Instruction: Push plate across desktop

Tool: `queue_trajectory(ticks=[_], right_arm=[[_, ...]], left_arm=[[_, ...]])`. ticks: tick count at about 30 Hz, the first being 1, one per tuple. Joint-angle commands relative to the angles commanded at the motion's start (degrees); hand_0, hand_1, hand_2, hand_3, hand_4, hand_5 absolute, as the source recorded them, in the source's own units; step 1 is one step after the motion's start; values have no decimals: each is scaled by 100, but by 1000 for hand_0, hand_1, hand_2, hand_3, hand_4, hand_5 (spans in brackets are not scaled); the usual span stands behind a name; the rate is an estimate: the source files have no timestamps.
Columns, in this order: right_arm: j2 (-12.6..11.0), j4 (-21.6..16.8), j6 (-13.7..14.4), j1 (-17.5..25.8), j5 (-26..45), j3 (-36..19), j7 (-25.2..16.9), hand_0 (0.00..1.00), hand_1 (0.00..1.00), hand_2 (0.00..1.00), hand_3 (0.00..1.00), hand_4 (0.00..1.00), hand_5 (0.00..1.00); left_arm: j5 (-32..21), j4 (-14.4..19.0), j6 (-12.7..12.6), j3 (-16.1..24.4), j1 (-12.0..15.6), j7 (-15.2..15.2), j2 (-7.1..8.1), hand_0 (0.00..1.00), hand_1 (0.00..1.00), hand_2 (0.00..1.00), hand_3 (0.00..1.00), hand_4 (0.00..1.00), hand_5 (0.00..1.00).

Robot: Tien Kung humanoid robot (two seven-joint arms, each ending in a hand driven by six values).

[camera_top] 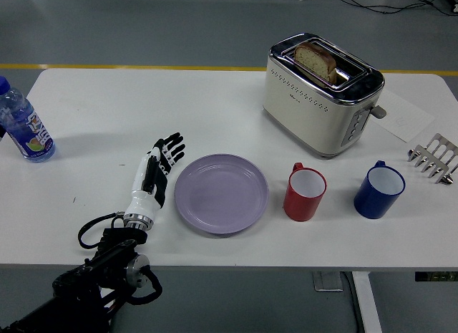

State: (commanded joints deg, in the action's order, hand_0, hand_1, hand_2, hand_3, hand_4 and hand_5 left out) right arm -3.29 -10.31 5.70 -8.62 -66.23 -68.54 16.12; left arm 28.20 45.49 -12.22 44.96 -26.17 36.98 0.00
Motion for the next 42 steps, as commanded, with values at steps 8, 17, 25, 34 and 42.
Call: queue_trajectory(ticks=[8,17,25,34,42], right_arm=[[-50,0,10,-5,55,9,-27,609,525,575,581,395,269],[-90,0,30,38,33,-39,-48,608,519,572,580,395,269],[-94,0,39,87,15,-73,-44,608,516,569,580,394,268],[-92,0,43,75,84,-48,-44,608,513,570,580,395,268],[-83,0,26,93,47,-74,-20,609,513,570,580,393,267]], left_arm=[[779,381,-108,960,273,0,81,749,765,777,687,396,989],[1380,1197,30,2254,929,-49,614,678,686,709,609,404,987],[2002,1734,250,3026,1490,-868,1094,639,671,693,597,410,974],[2486,2206,1303,4360,2057,-2446,1173,655,673,679,595,413,970],[2758,2367,1852,5359,2101,-3161,994,659,680,673,600,427,956]])
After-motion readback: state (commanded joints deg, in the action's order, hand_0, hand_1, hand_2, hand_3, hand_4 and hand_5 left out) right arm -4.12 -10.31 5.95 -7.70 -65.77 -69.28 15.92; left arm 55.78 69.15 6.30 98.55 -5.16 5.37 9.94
